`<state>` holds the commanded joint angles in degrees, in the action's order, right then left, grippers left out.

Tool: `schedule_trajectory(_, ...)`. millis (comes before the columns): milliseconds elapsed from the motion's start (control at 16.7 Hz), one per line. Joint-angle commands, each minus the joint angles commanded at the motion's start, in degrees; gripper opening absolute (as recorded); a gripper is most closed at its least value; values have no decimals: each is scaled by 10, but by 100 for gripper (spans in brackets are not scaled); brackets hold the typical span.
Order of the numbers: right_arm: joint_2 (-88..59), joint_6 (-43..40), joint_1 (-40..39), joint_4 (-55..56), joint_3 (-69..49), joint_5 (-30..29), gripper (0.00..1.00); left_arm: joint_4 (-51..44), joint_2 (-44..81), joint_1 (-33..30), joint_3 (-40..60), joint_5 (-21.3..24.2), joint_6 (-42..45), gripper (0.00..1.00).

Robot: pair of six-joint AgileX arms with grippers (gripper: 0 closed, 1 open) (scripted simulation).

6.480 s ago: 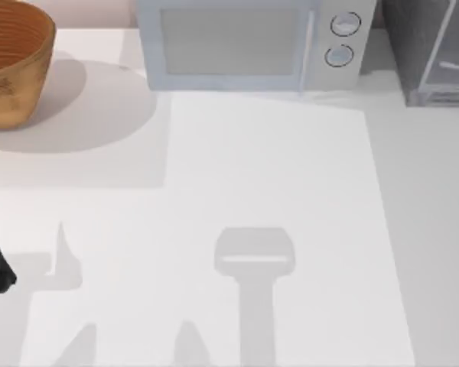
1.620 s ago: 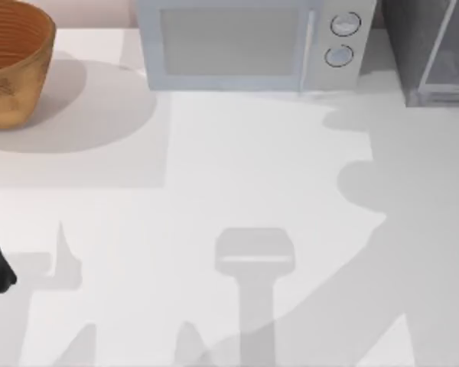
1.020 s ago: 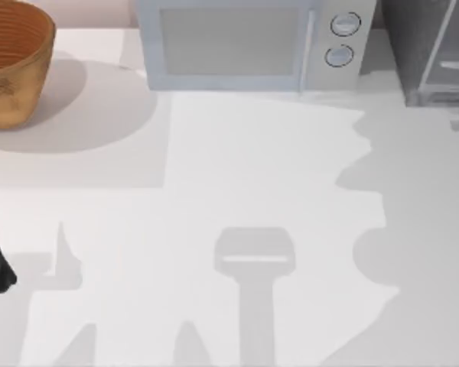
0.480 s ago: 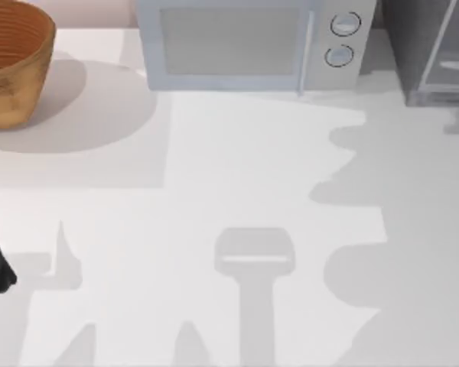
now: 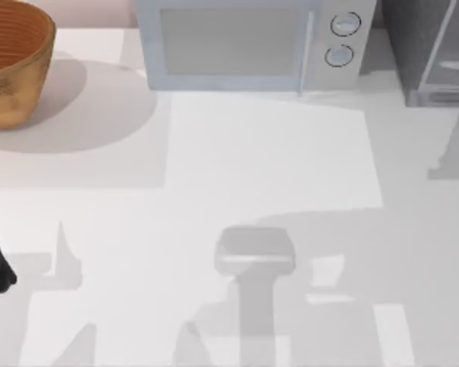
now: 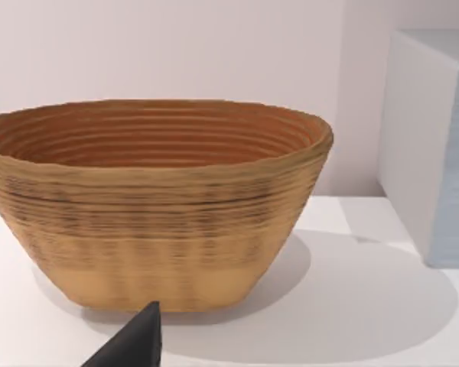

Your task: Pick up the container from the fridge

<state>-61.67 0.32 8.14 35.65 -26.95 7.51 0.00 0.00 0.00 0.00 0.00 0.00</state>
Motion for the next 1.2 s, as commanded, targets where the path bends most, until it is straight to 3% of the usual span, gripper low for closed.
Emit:
schedule_trajectory(360, 382, 0, -44, -206, 158, -41, 0, 0, 0, 0, 0, 0, 0, 100)
schedule_trajectory(600, 546, -2, -69, -308, 234, -64, 0, 0, 0, 0, 0, 0, 0, 100)
schedule_trajectory(1200, 614, -2, -80, -356, 268, -74, 0, 0, 0, 0, 0, 0, 0, 100)
